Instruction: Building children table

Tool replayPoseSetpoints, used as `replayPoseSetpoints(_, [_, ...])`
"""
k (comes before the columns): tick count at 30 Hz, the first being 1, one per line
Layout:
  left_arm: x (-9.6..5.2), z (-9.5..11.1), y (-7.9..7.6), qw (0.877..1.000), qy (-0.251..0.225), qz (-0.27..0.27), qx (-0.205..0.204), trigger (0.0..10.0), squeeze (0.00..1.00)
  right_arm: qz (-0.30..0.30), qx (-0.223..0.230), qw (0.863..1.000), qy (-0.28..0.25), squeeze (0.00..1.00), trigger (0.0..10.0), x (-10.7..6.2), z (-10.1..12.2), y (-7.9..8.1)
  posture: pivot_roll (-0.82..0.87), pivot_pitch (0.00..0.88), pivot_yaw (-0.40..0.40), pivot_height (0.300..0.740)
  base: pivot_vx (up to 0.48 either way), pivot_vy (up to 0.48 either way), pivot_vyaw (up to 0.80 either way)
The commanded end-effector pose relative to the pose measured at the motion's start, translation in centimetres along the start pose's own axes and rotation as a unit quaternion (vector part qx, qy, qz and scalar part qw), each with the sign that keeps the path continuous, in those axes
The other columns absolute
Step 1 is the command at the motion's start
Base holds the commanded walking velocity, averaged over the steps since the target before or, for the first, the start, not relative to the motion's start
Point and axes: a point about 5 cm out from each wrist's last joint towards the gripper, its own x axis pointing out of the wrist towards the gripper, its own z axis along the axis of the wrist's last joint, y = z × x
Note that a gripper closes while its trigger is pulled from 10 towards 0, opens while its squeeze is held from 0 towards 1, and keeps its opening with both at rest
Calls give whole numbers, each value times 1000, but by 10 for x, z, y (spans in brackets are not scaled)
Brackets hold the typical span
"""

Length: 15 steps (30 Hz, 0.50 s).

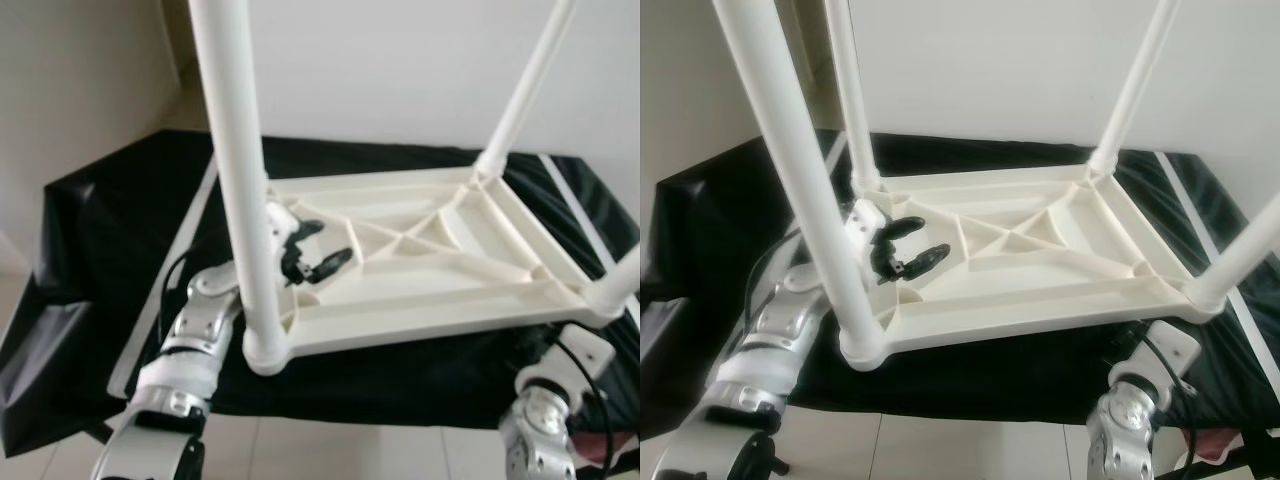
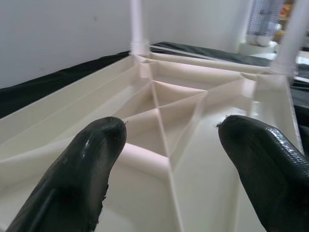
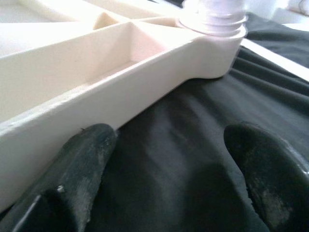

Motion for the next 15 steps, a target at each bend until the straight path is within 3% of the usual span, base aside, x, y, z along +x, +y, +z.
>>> replayPoseSetpoints(1, [7,-1,-23,999,-2,-53,-1,10000,0,26,-3,1000,12,0,10000,12,0,8,-16,0,-16,740,0,0,0])
replayPoseSetpoints(3, [7,-1,-23,999,-2,-53,-1,10000,0,26,-3,1000,12,0,10000,12,0,8,-16,0,-16,740,0,0,0])
replayPoseSetpoints(5, [14,1,-43,997,-13,-76,-12,10000,0,56,-5,998,4,0,10000,29,11,16,-4,0,-23,740,0,0,0])
replayPoseSetpoints(8, [18,5,-55,996,-23,-87,-17,10000,0,76,-10,997,-1,0,10000,41,19,20,2,0,-27,740,0,0,0])
replayPoseSetpoints(15, [28,17,-68,996,-40,-80,-18,10000,0,125,-41,991,-12,0,10000,59,32,34,9,0,-22,740,0,0,0])
